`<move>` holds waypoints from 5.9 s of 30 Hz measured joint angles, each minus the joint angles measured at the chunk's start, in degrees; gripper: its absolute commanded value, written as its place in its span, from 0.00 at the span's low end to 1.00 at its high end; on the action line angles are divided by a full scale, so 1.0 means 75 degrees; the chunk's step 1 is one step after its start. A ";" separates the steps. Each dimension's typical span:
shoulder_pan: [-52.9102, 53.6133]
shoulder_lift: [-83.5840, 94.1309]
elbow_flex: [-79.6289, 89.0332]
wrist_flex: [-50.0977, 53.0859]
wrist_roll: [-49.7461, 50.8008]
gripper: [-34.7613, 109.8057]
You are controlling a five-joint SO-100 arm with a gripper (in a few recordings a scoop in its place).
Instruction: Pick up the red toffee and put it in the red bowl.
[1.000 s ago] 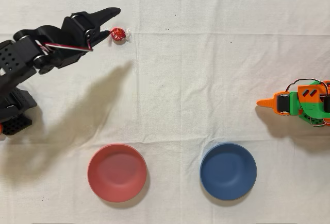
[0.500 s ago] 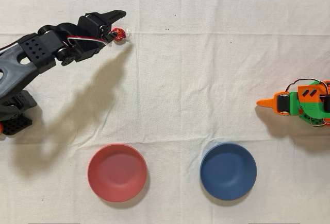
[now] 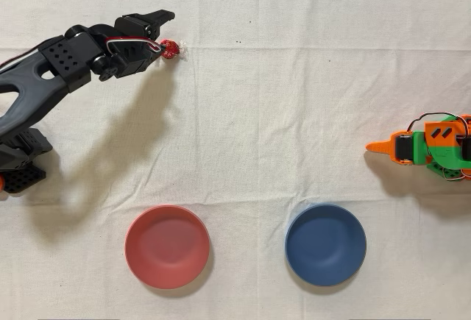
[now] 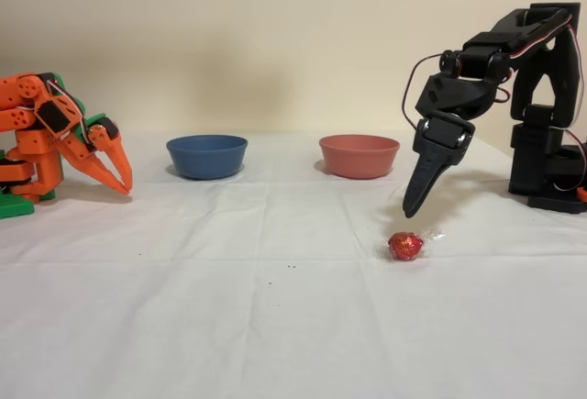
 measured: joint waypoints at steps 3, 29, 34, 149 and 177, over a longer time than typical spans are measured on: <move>-0.0035 -0.0199 0.0000 -0.0199 0.0023 0.43; 0.0750 -0.0340 0.1641 -0.1324 -0.0258 0.43; 0.0820 0.0000 0.1969 -0.1371 -0.0234 0.43; 0.4066 0.3984 0.1418 0.0539 -0.1219 0.29; 0.7512 0.3879 0.1535 -0.0434 -0.2402 0.29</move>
